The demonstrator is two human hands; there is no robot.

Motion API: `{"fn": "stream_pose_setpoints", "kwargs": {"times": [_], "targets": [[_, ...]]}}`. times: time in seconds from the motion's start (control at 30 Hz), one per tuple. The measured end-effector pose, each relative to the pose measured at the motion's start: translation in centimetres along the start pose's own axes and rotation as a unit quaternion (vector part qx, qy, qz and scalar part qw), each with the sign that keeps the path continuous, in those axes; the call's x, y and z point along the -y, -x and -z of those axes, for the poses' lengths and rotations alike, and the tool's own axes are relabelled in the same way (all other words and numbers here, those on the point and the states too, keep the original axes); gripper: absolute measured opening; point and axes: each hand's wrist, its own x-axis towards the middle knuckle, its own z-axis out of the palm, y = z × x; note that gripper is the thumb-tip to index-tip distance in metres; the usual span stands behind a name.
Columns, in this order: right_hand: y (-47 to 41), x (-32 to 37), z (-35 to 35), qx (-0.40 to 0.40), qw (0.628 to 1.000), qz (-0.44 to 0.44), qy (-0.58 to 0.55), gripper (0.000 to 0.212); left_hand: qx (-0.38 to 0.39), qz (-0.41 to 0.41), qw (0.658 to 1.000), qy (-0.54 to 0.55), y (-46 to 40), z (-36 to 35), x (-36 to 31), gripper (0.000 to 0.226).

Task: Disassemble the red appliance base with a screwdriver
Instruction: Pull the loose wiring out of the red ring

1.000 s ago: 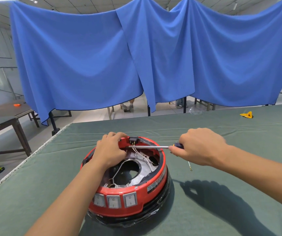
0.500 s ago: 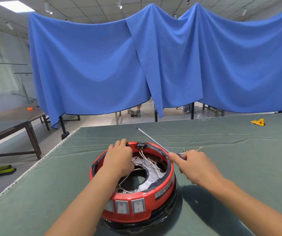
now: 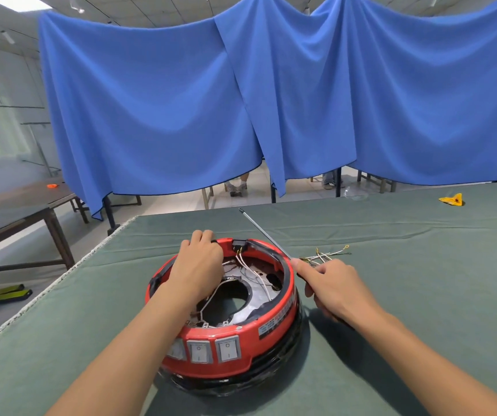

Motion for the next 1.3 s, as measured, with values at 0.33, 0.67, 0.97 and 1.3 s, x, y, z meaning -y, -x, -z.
{"fn": "stream_pose_setpoints", "kwargs": {"times": [0.33,0.67,0.97,1.3], "targets": [[0.2,-1.2,-0.1,-0.004,0.988,0.048,-0.146,0.061,-0.171,0.020,0.937,0.305,0.4,5.2,0.4,0.007],[0.5,-1.6,-0.3,-0.014,0.985,0.069,-0.158,0.065,0.029,0.046,0.959,0.277,2.2,2.4,0.2,0.010],[0.5,-1.5,-0.4,-0.001,0.980,0.060,-0.188,0.051,0.058,-0.010,0.967,0.247,2.9,4.3,-1.4,0.012],[0.5,-1.5,-0.5,-0.002,0.980,0.070,-0.184,0.050,0.097,-0.023,0.987,0.126,3.8,5.1,-2.6,0.019]]}}
